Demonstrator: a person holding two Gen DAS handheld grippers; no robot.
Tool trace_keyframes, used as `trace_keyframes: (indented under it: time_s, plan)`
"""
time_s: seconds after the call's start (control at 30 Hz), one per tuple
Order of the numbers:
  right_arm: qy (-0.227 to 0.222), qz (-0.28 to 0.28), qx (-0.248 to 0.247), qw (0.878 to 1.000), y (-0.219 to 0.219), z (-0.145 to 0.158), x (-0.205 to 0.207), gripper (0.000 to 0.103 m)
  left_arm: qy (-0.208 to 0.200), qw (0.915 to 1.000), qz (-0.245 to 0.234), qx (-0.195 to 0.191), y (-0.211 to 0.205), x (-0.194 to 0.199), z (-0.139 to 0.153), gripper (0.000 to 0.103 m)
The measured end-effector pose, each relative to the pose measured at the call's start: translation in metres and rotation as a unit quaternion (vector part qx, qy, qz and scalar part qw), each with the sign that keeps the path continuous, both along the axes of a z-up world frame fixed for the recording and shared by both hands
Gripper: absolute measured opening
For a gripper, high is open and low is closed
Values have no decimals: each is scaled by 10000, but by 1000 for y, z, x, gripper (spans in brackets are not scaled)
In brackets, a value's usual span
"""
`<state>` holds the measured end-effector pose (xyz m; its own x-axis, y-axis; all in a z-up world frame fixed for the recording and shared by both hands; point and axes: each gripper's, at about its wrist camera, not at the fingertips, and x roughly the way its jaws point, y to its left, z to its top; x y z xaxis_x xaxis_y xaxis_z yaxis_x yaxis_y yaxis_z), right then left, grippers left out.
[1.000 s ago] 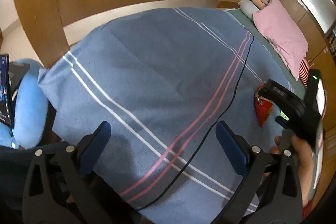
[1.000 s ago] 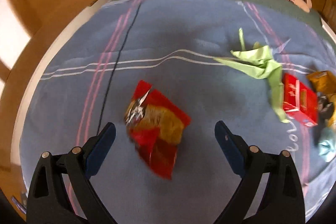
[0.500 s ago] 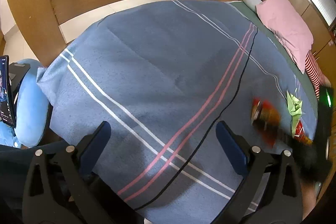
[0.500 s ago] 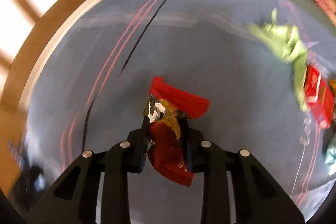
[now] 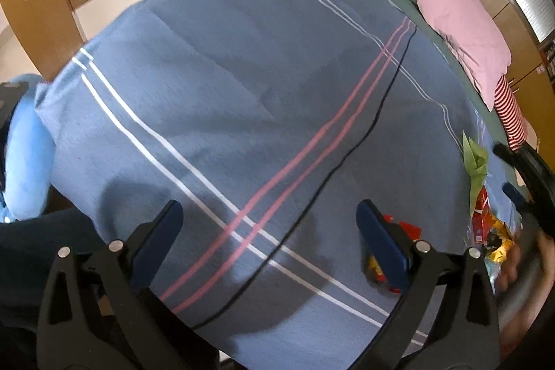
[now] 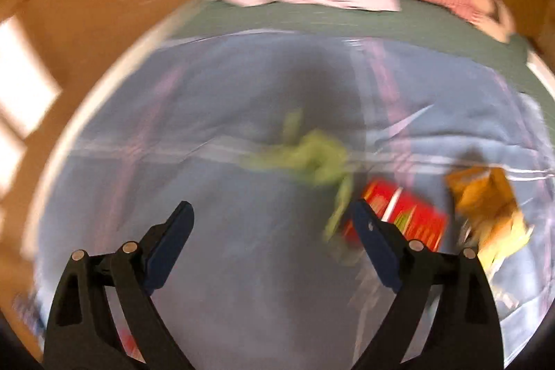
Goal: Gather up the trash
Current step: 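Grasp the green paper with the right gripper while the left grasps the red chip bag, then drop the green paper into the wastebasket with the right gripper while the left carries the chip bag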
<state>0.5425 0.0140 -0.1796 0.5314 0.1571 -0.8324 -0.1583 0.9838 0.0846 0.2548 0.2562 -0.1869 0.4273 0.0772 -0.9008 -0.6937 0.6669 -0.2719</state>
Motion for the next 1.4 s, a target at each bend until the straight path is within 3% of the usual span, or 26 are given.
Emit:
trace_keyframes:
  time_s: [0.1, 0.17, 0.2, 0.27, 0.37, 0.47, 0.53, 0.6, 0.73, 0.83, 0.9, 1.07, 1.13, 1.2, 1.27, 1.4]
  plan:
    - [20, -442, -260, 9987, 1, -28, 40, 91, -72, 9999, -130, -82, -8, 7, 0, 100]
    - [125, -470, -533, 9974, 8, -43, 44, 90, -227, 9996, -175, -25, -15, 9, 4, 100]
    - [190, -454, -764, 9959, 12, -53, 49, 86, -312, 9992, -243, -10, -18, 12, 7, 100]
    - [347, -321, -722, 9963, 12, -60, 45, 48, -343, 9986, -405, -14, -23, 17, 7, 100]
    - [362, -59, -607, 9975, 11, -62, 26, 37, -235, 9987, -447, -49, -25, 22, 5, 100]
    - [677, 426, -249, 9965, 16, -58, 5, 34, -328, 9978, -389, -421, -24, 24, 1, 99]
    - [713, 561, -144, 9958, 14, -46, -15, 34, -371, 9961, -587, -544, -31, 29, 0, 100]
    - [462, 539, -146, 9974, 5, -23, -36, 34, -397, 9940, -853, -562, -43, 39, 0, 99]
    - [68, 513, 221, 9984, -21, 26, -74, 34, 29, 9842, -1767, -42, -86, 72, -5, 100]
    - [-150, 710, 392, 9966, -44, 57, -114, 34, 463, 9816, -1850, 69, -98, 84, -23, 99]
    - [-333, 763, 382, 9958, -56, 71, -141, 34, 433, 9807, -1876, 339, -103, 85, -23, 99]
    - [-516, 573, 486, 9958, -79, 78, -202, 34, 422, 9737, -2092, 797, -116, 89, -19, 68]
    - [-480, 391, 561, 9965, -93, 74, -227, 34, 327, 9735, -2098, 852, -115, 84, -17, 45]
    - [-474, 254, 648, 9964, -102, 73, -244, 34, 248, 9720, -2154, 906, -114, 80, -18, 34]
    - [-487, 31, 821, 9954, -114, 72, -264, 34, 239, 9689, -2243, 1018, -115, 78, -17, 27]
    - [-616, -146, 894, 9940, -121, 73, -294, 34, 42, 9657, -2325, 1156, -113, 60, -9, 23]
